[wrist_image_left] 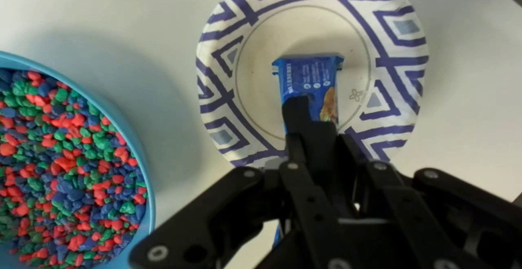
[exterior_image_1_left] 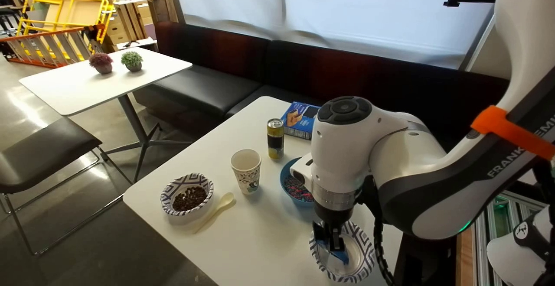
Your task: Put the chocolate bar on the paper plate
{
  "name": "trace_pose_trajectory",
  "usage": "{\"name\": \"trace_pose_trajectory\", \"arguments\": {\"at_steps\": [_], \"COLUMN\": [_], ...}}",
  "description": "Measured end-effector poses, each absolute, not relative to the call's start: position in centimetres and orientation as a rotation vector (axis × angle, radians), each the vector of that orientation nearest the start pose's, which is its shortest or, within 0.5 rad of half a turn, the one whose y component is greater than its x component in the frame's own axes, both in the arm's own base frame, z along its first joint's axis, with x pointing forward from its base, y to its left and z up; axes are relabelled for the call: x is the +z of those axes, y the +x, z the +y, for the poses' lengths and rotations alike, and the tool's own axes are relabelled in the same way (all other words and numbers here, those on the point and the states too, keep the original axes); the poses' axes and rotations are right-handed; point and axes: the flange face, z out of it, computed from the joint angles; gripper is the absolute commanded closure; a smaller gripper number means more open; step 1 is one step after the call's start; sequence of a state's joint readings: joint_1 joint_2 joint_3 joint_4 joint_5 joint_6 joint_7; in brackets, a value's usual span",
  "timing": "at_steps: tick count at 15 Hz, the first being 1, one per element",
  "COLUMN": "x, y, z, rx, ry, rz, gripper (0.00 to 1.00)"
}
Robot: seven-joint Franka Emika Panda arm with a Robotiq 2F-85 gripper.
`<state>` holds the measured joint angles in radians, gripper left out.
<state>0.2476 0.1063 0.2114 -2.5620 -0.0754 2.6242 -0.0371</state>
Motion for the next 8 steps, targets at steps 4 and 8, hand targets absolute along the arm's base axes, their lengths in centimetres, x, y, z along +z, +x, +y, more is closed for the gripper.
{"name": "trace_pose_trajectory", "arguments": {"at_steps": [4, 8], "x": [22.8, 23.5], "y": [39.6, 39.3], "z": [19.6, 19.0], "rx": [0.089, 0.151], "ry": [-3.051, -3.068], "rz": [-0.869, -0.863], "gripper": [0.72, 0.71]}}
